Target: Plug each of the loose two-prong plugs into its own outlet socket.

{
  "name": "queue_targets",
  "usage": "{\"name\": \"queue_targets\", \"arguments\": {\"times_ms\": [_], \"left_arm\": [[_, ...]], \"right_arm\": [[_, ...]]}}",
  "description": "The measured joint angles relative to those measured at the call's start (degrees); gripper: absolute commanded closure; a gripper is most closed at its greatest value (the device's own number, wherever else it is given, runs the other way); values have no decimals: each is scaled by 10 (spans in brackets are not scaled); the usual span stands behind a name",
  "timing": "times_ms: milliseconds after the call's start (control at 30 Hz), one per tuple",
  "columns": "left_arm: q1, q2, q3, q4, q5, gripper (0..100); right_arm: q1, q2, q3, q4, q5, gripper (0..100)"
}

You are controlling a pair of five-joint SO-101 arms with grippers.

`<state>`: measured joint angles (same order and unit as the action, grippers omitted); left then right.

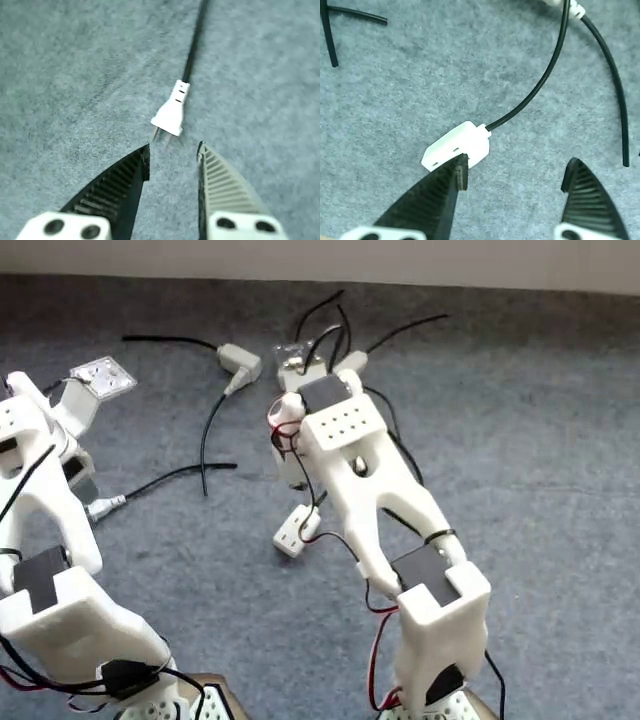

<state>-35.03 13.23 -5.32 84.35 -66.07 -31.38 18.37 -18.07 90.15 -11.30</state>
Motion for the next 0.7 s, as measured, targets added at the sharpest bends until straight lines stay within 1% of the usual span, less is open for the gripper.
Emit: {"name": "queue_targets", "arguments": {"times_ms": [33, 100, 200, 267, 367, 567, 700], "left_arm": [[-4, 0, 22, -30, -4, 845], [-8, 0, 59, -77, -39, 845], [-14, 6, 91, -114, -105, 845], [-18, 8, 94, -122, -119, 845], [-20, 8, 98, -121, -131, 845], [-21, 8, 98, -45, -147, 845], [-15, 8, 98, -35, -147, 846]], "right_arm": [[0, 0, 0, 4, 0, 702], [0, 0, 0, 10, 0, 702], [0, 0, 0, 16, 0, 702], [0, 0, 0, 18, 0, 702], [0, 0, 0, 18, 0, 702], [0, 0, 0, 18, 0, 702], [0, 0, 0, 18, 0, 702]]}}
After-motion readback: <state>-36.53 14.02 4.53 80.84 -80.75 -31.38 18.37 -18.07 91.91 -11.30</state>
